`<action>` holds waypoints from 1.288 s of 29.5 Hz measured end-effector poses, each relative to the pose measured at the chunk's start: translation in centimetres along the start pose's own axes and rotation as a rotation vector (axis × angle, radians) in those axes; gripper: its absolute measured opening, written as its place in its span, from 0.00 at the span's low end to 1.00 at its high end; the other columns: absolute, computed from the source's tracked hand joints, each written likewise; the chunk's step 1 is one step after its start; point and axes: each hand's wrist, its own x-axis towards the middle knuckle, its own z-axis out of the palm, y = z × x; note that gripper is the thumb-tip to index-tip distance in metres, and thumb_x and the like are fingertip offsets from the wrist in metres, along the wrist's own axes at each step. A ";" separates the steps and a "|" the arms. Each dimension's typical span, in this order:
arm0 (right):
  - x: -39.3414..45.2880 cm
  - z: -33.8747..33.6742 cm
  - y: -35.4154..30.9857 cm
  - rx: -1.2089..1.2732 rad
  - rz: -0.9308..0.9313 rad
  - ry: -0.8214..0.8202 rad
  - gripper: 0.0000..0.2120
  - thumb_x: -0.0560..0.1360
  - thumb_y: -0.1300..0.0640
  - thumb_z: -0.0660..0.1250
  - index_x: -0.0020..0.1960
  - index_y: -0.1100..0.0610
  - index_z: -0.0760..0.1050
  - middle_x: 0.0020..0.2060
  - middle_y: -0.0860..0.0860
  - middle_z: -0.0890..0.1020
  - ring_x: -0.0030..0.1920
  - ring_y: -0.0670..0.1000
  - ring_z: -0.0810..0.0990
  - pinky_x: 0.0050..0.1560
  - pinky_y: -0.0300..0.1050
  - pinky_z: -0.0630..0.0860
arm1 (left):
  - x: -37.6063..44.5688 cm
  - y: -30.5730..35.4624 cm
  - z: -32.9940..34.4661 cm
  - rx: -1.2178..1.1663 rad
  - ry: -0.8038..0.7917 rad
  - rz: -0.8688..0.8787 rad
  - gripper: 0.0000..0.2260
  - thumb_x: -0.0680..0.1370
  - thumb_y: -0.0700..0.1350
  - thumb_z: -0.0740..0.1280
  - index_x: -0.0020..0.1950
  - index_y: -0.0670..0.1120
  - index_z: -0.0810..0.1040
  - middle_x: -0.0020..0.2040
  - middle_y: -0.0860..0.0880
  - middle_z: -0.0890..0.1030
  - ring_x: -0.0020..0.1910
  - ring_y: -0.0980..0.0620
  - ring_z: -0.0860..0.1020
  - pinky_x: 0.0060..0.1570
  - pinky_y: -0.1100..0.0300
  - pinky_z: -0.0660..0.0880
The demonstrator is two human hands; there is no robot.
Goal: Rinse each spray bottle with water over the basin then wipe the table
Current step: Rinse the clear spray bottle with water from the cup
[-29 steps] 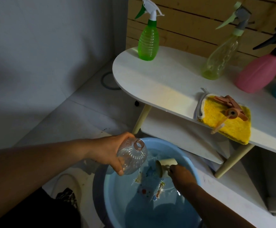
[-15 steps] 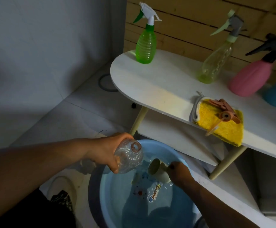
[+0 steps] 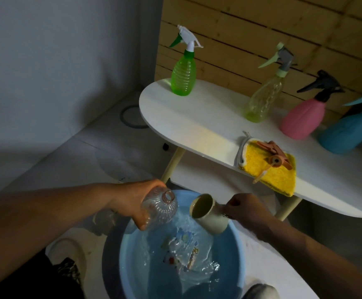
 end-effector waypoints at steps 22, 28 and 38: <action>-6.6 -3.9 -5.5 0.078 -0.353 0.272 0.11 0.73 0.43 0.75 0.41 0.49 0.81 0.34 0.46 0.82 0.36 0.46 0.79 0.36 0.48 0.75 | 1.7 1.3 1.0 0.023 0.035 0.017 0.45 0.63 0.42 0.85 0.72 0.59 0.63 0.59 0.64 0.74 0.58 0.60 0.76 0.48 0.71 0.74; -6.9 -3.8 -5.8 0.024 -0.384 0.314 0.10 0.73 0.43 0.74 0.41 0.48 0.80 0.35 0.43 0.82 0.38 0.43 0.79 0.38 0.47 0.76 | 1.9 1.2 0.8 0.013 0.024 0.021 0.44 0.64 0.42 0.85 0.72 0.58 0.63 0.60 0.62 0.75 0.59 0.59 0.77 0.52 0.65 0.77; -7.4 -3.5 -6.5 -0.031 -0.432 0.352 0.08 0.73 0.43 0.73 0.41 0.46 0.80 0.35 0.41 0.82 0.37 0.40 0.78 0.34 0.39 0.66 | 1.9 1.5 1.1 0.042 0.037 0.017 0.47 0.63 0.44 0.85 0.74 0.57 0.62 0.64 0.59 0.75 0.64 0.56 0.75 0.63 0.54 0.77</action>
